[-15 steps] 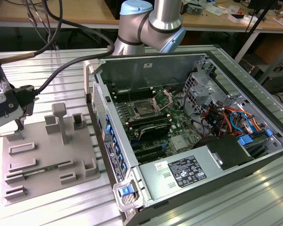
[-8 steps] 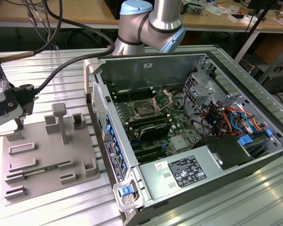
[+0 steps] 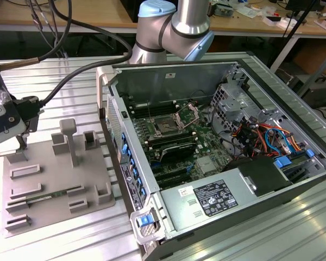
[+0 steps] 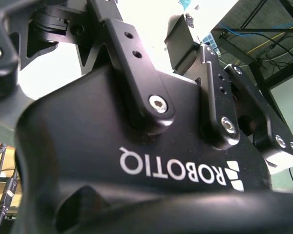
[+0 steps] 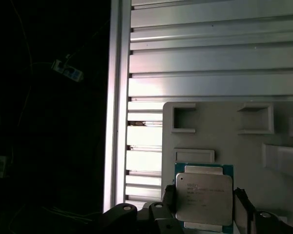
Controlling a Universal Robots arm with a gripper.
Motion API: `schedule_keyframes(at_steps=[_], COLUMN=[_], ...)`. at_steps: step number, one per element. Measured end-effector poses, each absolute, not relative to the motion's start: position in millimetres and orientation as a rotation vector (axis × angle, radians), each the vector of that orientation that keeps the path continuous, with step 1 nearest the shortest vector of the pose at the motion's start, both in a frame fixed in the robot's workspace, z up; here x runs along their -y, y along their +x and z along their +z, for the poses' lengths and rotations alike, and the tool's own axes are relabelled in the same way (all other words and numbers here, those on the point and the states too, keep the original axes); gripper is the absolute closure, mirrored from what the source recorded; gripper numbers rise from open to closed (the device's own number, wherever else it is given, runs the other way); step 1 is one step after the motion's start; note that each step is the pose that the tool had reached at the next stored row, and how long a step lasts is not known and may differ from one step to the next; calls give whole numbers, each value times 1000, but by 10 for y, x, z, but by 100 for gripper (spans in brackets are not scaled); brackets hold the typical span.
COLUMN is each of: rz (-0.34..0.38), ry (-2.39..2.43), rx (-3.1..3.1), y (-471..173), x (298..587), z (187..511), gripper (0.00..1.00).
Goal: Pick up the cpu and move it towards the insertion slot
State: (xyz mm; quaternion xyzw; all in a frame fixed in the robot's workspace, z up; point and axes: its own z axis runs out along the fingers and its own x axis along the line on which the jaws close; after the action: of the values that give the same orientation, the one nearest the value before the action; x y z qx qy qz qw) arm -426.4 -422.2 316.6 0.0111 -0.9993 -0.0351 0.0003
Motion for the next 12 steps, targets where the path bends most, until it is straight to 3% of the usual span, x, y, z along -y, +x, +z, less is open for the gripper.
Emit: schedule_keyframes(at_steps=[12], rz=[-110], ry=[35], rx=[3139], y=[-4264], x=[4222], z=[3202], gripper=[45])
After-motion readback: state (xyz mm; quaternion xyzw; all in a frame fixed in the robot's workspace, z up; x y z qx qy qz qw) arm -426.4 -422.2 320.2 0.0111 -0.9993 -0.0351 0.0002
